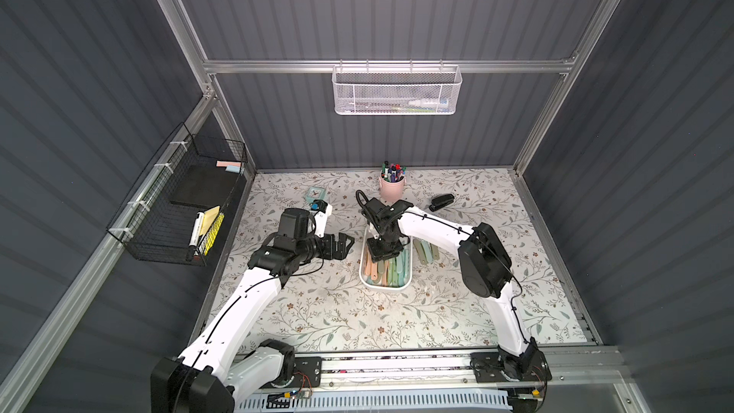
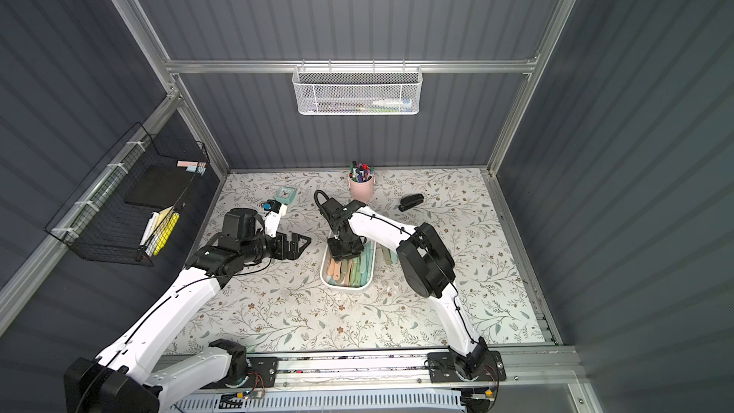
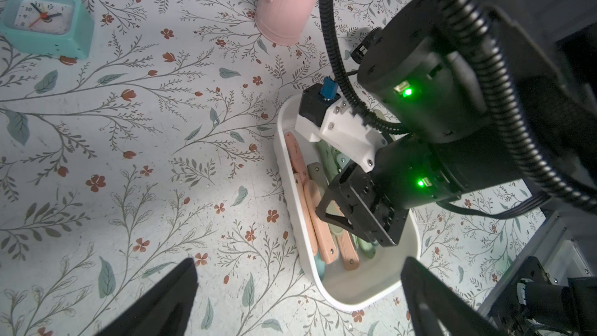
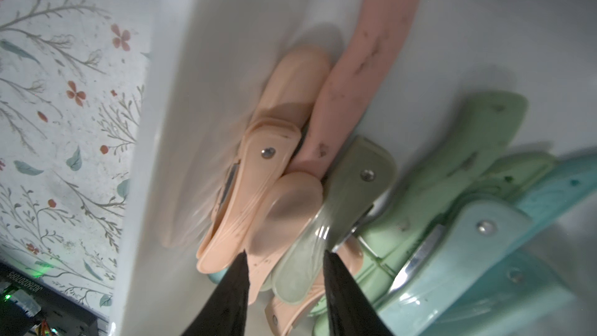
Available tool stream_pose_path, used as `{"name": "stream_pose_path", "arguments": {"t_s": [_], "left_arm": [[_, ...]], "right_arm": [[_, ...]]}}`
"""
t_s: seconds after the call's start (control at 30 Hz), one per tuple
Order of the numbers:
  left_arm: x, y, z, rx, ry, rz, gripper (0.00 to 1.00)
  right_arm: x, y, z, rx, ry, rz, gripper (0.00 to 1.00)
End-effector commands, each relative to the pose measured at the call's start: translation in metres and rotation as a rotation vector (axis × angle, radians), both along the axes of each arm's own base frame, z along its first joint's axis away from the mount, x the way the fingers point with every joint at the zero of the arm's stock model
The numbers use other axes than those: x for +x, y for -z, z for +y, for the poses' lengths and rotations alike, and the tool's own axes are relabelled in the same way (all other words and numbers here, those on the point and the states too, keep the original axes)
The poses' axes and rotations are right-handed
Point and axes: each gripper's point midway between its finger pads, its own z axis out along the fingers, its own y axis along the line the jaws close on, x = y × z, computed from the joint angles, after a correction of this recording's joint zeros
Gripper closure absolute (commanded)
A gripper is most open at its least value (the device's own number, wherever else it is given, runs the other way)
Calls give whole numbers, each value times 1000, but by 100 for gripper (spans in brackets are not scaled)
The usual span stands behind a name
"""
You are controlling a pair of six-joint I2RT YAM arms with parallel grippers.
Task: Take the fruit knife out of the storage box
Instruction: Pick up the fruit knife from the storage box.
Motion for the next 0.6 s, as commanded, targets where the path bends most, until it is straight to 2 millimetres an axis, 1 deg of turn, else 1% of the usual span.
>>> {"name": "stream_pose_path", "arguments": {"t_s": [0.0,0.13,0.3,0.4,0.57], "left_arm": [[-1,-14,1,-6,3,-34,1],[-1,-13,1,-7,5,-32,1],[-2,-15,1,-7,3,-36,1],[-2,-14,2,-5,1,-36,0],[-2,-15,2,-4,0,-37,1]], "right_arm": [[-1,10,-7,-49,36,26,58],[-4,17,-9,-80,41,52,58],[-3,24,-19,-134,59,51,59],[-5,23,-26,-177,64,58,59],[-5,20,-31,-182,74,36,59]]}}
